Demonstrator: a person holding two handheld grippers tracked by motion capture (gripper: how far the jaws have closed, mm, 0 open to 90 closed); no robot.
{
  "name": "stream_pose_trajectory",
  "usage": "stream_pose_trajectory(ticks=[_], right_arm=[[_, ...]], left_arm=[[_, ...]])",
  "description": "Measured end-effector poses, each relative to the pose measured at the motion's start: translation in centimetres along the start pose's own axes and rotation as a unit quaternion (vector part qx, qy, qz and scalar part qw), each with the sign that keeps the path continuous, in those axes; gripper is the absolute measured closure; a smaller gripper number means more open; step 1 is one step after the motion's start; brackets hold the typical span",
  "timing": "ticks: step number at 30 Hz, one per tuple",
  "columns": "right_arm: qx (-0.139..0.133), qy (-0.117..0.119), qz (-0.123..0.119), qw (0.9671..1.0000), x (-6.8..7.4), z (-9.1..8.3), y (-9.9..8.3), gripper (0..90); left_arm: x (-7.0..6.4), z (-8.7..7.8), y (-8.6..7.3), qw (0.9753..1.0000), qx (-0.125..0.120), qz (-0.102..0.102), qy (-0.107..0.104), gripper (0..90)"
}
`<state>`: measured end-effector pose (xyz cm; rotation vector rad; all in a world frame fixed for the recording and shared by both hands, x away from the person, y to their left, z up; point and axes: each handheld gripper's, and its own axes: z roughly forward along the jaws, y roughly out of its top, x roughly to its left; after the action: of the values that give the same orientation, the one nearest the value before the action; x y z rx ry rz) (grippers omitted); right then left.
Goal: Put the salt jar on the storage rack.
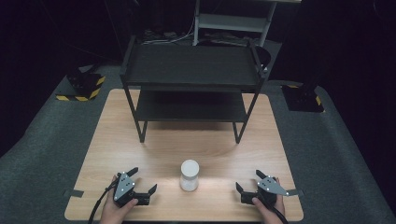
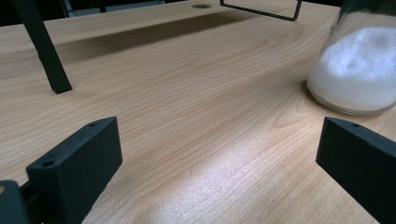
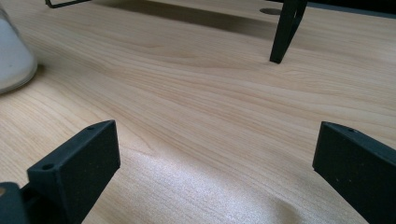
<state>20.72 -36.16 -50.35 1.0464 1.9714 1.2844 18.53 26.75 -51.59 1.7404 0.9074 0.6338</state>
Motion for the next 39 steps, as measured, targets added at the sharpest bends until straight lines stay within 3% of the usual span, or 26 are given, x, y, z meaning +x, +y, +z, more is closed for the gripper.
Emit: stream_pose_trajectory(ticks=[4,19,30,39], right_arm=[[0.002,0.002,0.013,0.9999,-0.3,0.1,0.1,0.4],[0.000,0.005,0.004,1.0000,-0.2,0.0,0.0,0.4],[0.000,0.008,0.007,0.9999,-0.4,0.1,0.0,0.4],[-0.001,0.006,0.009,0.9999,-0.4,0.1,0.0,0.4]], left_arm=[[0.1,-0.1,-0.1,1.0000,-0.003,-0.005,-0.002,0.5],[0.2,-0.4,-0.1,0.9998,-0.019,-0.009,0.001,0.5],[-0.2,-1.5,0.2,0.9978,-0.064,-0.012,-0.003,0.5],[-1.1,-2.2,1.5,0.9956,-0.092,0.000,-0.014,0.5]])
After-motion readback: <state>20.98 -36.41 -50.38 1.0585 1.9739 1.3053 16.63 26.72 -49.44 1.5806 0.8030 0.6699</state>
